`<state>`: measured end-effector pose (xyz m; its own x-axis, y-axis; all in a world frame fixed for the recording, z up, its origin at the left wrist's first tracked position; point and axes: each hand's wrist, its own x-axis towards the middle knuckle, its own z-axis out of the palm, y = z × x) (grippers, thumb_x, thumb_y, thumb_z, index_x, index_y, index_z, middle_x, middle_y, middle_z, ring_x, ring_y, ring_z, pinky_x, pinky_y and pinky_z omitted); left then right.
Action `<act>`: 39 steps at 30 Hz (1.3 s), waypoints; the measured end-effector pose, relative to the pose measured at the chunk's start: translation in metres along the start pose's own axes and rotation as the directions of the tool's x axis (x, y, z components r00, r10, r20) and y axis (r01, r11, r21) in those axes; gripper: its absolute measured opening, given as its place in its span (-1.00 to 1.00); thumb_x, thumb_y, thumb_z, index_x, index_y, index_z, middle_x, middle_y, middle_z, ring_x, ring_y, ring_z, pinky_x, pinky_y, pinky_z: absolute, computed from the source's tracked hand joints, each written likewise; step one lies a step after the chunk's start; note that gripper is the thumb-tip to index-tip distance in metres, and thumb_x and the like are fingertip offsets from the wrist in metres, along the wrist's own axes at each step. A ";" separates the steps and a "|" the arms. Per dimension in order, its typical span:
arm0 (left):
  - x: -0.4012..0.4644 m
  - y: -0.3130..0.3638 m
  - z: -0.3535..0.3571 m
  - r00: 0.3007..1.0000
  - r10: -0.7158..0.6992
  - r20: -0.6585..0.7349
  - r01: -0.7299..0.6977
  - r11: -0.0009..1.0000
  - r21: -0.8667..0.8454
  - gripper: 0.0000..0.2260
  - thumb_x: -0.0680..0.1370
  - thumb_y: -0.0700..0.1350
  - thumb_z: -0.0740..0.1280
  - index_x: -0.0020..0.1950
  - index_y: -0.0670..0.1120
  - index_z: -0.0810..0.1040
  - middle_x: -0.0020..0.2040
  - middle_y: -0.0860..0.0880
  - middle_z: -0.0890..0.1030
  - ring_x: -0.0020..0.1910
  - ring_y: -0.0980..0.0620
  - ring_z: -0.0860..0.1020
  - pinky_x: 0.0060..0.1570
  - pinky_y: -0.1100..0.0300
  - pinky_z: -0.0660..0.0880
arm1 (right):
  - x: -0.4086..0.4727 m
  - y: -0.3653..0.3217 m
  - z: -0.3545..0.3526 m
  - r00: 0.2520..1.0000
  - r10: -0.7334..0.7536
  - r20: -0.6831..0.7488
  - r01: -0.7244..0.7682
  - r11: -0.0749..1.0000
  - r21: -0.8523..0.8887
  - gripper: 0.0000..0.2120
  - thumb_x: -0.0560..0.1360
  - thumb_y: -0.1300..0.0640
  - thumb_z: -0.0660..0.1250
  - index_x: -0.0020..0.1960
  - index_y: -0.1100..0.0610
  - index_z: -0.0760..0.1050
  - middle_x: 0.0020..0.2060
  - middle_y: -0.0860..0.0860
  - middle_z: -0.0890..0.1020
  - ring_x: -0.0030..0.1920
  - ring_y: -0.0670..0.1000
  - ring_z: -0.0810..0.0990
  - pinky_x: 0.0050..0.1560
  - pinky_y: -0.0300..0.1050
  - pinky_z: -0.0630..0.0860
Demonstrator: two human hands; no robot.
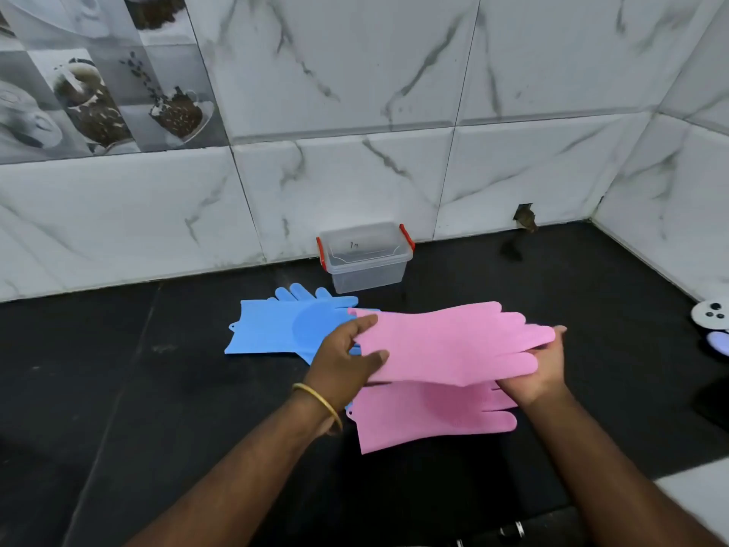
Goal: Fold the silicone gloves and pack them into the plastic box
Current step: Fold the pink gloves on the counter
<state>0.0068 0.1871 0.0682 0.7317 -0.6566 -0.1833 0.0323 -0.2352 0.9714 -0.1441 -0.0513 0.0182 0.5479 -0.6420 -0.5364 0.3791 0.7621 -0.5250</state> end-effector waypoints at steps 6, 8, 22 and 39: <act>-0.012 -0.057 0.008 0.990 -0.139 0.034 0.138 0.990 0.031 -0.56 0.54 -0.25 0.37 0.36 0.08 0.46 0.27 0.03 0.45 0.18 0.01 0.48 -0.25 0.42 0.55 | 0.000 0.003 -0.021 0.994 0.054 0.091 -0.058 0.997 0.043 -0.24 0.17 -0.59 0.30 0.02 0.01 0.62 -0.05 -0.04 0.65 0.10 0.02 0.62 0.13 -0.03 0.50; -0.012 -0.071 0.008 0.990 -0.140 0.028 0.137 0.987 0.088 -0.52 0.51 -0.25 0.40 0.38 0.09 0.44 0.28 0.05 0.42 0.15 0.08 0.48 -0.24 0.48 0.52 | 0.003 0.006 -0.027 0.992 0.075 0.103 -0.080 0.996 0.050 -0.16 0.14 -0.58 0.34 0.17 0.00 0.57 0.06 -0.02 0.63 0.21 0.03 0.56 0.29 0.00 0.40; -0.013 -0.115 0.007 0.985 -0.161 0.067 0.121 0.906 0.406 -0.34 0.50 -0.23 0.41 0.52 0.05 0.22 0.53 -0.01 0.18 0.36 -0.17 0.40 0.31 0.05 0.45 | -0.002 0.027 -0.047 0.996 0.056 -0.063 -0.063 0.991 -0.115 -0.64 0.48 -0.16 0.21 -0.03 0.05 0.65 -0.10 0.07 0.70 -0.03 0.13 0.63 0.14 0.09 0.46; -0.008 -0.122 0.016 0.996 -0.087 0.028 0.058 0.840 0.540 -0.31 0.53 -0.14 0.39 0.57 0.05 0.11 0.57 0.02 0.11 0.52 0.01 0.18 0.44 0.13 0.22 | 0.009 0.018 -0.056 0.990 -0.019 -0.137 -0.012 0.975 -0.221 -0.77 0.55 0.03 0.20 0.01 0.10 0.59 -0.10 0.07 0.66 -0.03 0.11 0.62 0.12 0.12 0.49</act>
<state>-0.0133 0.2096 -0.0508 0.7067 -0.6533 -0.2716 -0.2978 -0.6229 0.7234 -0.1740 -0.0486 -0.0331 0.4331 -0.6616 -0.6122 0.1985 0.7325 -0.6511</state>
